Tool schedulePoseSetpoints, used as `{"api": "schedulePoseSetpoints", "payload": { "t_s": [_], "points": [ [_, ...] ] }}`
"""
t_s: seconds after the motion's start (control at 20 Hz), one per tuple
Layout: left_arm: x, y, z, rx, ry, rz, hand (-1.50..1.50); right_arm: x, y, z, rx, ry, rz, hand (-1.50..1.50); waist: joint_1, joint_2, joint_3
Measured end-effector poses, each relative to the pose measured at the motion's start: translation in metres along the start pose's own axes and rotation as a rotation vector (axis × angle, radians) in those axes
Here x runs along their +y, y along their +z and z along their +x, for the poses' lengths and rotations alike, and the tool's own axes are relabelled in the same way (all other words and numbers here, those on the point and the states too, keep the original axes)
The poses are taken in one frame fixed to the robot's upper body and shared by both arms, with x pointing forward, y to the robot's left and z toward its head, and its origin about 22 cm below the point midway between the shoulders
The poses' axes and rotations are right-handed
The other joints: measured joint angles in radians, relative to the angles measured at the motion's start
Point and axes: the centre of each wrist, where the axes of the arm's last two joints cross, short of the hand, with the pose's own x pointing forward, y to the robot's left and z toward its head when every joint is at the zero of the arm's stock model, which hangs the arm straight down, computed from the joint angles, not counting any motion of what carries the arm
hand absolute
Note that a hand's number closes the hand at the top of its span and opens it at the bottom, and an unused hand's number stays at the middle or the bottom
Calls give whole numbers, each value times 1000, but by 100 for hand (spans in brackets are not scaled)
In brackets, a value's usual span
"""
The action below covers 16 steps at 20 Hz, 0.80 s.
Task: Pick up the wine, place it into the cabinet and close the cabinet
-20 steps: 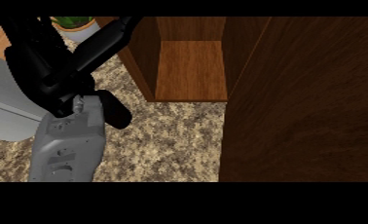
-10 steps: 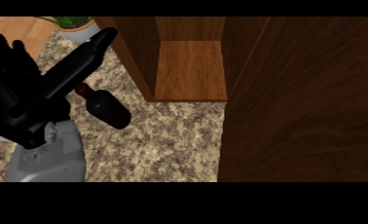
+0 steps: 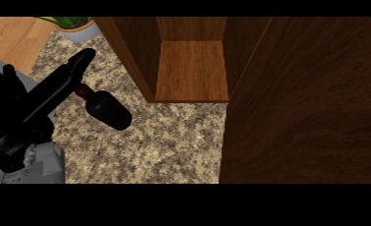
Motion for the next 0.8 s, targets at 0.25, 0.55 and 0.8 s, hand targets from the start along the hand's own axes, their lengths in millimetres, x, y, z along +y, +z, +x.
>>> {"api": "schedulePoseSetpoints", "payload": {
  "t_s": [0.25,0.55,0.8],
  "points": [
    [13,-2,-19,61,1,4,-150,1,-2,2,8,-2,4,-150,-3,1,-1],
    [30,-6,-43,109,6,17,-150,-2,0,3,18,17,1,-150,-7,1,-1],
    [35,-8,-62,108,-2,35,-150,-1,-2,5,16,8,-2,-150,-5,1,-1]
  ]
}}
